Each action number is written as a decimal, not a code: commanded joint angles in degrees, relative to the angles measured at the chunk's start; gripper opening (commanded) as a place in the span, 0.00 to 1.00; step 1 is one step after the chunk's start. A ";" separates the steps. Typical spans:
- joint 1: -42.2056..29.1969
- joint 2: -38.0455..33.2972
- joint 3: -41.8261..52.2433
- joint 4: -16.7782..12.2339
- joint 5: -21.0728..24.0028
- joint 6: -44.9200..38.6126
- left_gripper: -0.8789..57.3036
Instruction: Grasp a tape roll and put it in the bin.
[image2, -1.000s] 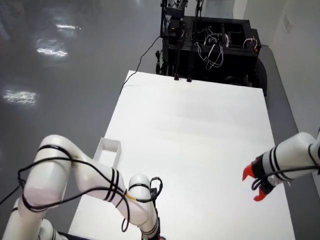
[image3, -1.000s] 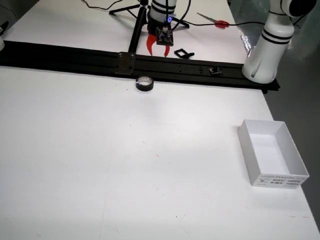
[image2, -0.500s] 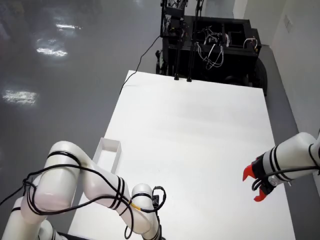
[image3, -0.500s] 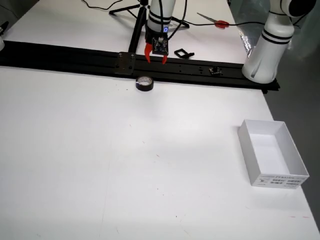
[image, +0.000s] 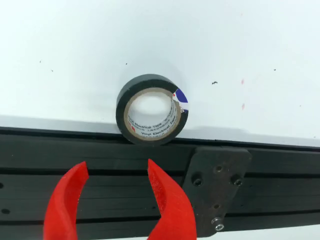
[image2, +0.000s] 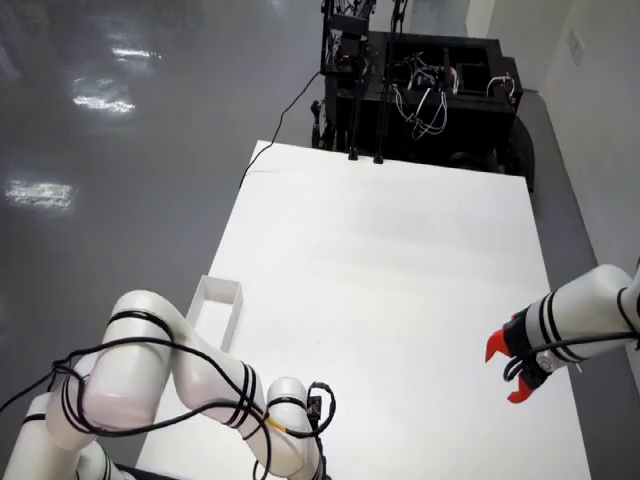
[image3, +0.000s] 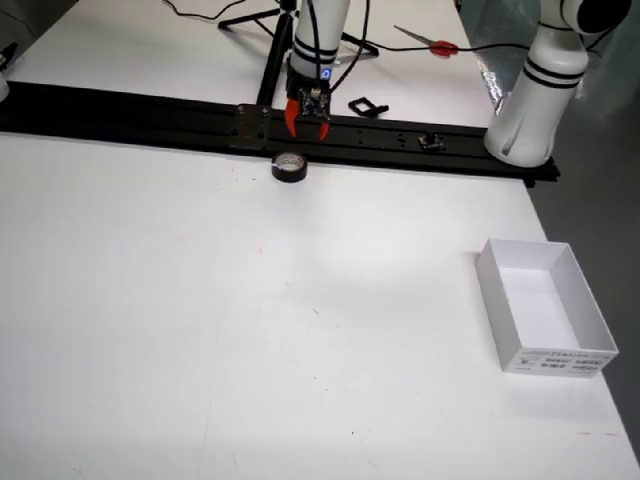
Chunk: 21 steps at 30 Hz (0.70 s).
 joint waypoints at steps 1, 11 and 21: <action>0.49 3.59 0.00 1.43 -3.55 -0.01 0.44; 1.89 4.46 0.00 1.96 -5.05 0.78 0.42; 2.95 5.43 0.00 1.96 -6.45 2.01 0.40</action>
